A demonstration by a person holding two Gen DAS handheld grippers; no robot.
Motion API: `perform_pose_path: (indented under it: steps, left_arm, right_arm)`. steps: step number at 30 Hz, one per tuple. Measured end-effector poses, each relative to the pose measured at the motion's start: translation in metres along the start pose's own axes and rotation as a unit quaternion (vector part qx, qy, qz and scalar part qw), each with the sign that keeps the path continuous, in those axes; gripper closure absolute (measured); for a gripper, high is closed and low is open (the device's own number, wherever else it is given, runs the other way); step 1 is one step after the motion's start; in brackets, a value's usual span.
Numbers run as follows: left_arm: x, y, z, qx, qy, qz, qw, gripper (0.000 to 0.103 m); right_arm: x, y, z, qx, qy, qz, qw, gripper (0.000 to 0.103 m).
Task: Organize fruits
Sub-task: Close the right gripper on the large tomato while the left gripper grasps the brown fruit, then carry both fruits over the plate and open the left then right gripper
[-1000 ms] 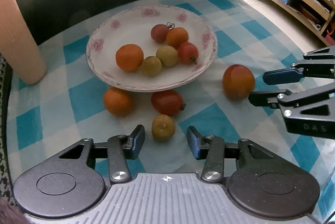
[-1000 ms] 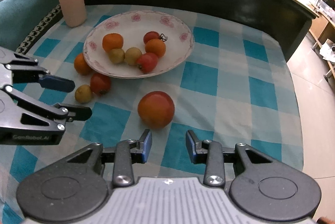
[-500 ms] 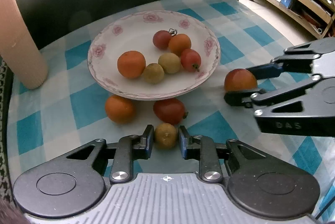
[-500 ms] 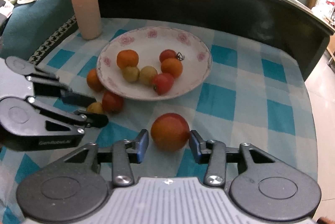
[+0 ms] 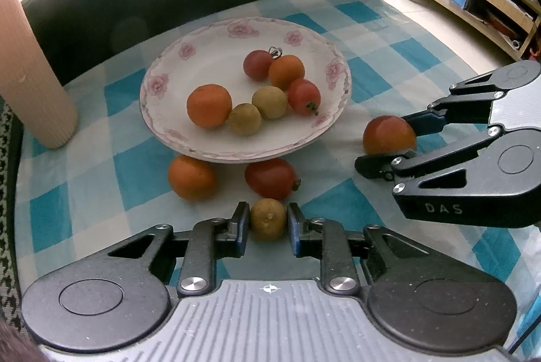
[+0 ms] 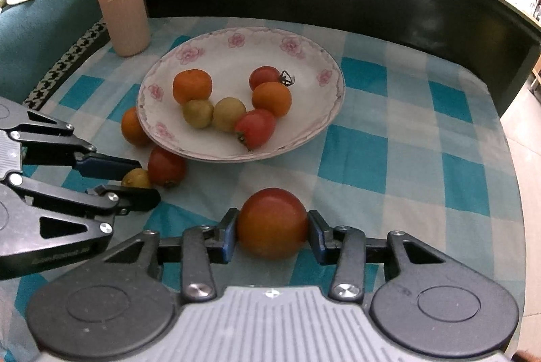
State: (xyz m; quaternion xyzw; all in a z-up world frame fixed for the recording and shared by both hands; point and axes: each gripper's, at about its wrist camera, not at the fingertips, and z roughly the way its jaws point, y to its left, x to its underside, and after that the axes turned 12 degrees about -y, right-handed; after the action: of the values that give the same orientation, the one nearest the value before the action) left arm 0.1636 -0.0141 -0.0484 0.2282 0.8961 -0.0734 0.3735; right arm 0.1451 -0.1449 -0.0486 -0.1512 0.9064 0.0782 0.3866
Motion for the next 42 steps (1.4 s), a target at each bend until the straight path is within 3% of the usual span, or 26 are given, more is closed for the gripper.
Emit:
perform_pose_path:
  steps: [11, 27, 42]
  left_arm:
    - [-0.005, -0.002, -0.012, 0.003, -0.009, 0.004, 0.9999, 0.072]
    - [-0.021, 0.006, -0.023, -0.008, -0.037, -0.007, 0.9993, 0.072]
    - [-0.044, 0.012, -0.015, -0.022, -0.056, -0.017, 0.998, 0.072]
  right_arm:
    - [-0.002, 0.005, -0.005, 0.01, 0.014, -0.005, 1.0, 0.047]
    - [-0.008, 0.009, -0.022, 0.009, -0.01, -0.006, 1.0, 0.047]
    - [-0.044, 0.009, -0.026, 0.019, -0.044, 0.009, 0.999, 0.047]
